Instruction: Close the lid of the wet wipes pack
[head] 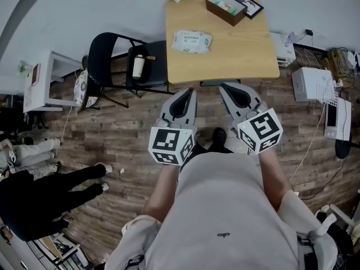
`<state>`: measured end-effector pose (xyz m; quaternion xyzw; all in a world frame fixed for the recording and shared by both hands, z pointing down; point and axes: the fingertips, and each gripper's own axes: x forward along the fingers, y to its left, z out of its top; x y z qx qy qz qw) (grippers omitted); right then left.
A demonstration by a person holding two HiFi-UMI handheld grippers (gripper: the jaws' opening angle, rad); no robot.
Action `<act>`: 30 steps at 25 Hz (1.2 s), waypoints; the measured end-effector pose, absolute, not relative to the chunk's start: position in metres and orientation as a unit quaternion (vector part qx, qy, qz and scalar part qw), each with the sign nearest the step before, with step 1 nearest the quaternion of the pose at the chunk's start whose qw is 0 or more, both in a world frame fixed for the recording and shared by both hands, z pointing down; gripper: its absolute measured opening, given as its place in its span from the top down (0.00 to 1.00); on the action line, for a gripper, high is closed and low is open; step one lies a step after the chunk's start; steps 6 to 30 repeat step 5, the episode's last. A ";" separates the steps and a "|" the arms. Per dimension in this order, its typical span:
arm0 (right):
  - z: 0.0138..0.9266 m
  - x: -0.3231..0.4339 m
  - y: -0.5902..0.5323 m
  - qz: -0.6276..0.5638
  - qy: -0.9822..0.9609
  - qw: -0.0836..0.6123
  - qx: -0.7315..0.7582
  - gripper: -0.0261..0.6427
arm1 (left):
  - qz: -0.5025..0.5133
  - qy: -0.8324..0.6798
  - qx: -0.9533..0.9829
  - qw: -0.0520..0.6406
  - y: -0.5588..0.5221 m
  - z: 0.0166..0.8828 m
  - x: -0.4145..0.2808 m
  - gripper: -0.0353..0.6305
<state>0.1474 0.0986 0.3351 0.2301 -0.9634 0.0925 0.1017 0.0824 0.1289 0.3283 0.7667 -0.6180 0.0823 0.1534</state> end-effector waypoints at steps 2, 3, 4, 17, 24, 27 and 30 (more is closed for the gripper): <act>0.334 0.145 0.099 0.091 -0.964 0.101 0.230 0.96 | 0.082 -0.618 0.767 0.153 0.129 0.327 0.081 0.93; 0.333 0.144 0.099 0.091 -0.964 0.101 0.229 0.96 | 0.081 -0.618 0.767 0.152 0.129 0.327 0.080 0.93; 0.333 0.143 0.099 0.090 -0.964 0.101 0.229 0.96 | 0.081 -0.618 0.767 0.152 0.129 0.326 0.079 0.93; 0.332 0.142 0.100 0.089 -0.964 0.101 0.228 0.96 | 0.081 -0.618 0.767 0.152 0.129 0.326 0.078 0.93; 0.332 0.142 0.100 0.089 -0.964 0.101 0.228 0.96 | 0.081 -0.618 0.767 0.152 0.129 0.326 0.078 0.93; 0.332 0.142 0.100 0.089 -0.964 0.101 0.228 0.96 | 0.081 -0.618 0.767 0.152 0.129 0.326 0.078 0.93; 0.332 0.142 0.100 0.089 -0.964 0.101 0.228 0.96 | 0.081 -0.618 0.767 0.152 0.129 0.326 0.078 0.93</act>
